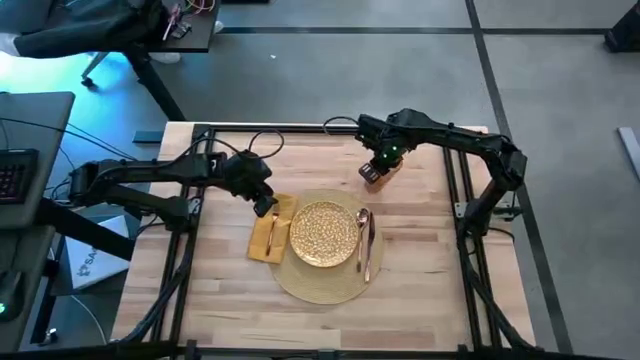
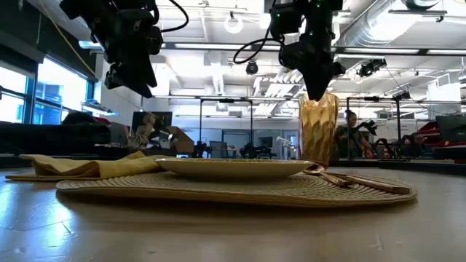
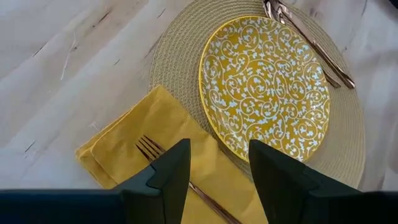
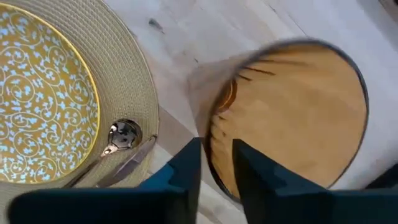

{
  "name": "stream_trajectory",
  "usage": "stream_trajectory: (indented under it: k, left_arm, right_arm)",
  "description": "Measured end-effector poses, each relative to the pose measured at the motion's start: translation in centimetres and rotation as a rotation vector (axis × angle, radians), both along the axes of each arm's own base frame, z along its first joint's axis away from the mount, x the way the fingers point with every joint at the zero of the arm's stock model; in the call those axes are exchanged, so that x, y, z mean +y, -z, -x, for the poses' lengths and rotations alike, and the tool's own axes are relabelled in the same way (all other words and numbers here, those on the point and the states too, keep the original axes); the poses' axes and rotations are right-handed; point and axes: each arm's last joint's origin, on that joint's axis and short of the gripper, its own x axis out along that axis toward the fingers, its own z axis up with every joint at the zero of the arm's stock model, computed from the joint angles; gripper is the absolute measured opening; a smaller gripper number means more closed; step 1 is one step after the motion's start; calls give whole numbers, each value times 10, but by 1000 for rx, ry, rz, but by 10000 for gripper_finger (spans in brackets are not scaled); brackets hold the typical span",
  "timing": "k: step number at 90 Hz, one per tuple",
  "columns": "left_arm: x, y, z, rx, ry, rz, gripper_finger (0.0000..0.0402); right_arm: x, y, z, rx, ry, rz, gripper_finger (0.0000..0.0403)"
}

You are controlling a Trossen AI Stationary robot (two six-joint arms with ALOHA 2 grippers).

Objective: Set table place
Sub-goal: Put the brown cup to the top right of the table

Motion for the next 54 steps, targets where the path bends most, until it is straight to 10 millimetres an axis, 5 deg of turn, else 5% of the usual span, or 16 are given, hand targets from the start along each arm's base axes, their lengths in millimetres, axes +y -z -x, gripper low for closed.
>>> stream_trajectory:
  k: [54]
  left_arm:
    - [0, 0, 0, -1, -13, 10, 147]
  right_arm:
    - [3, -2, -1, -54, -20, -93, 148]
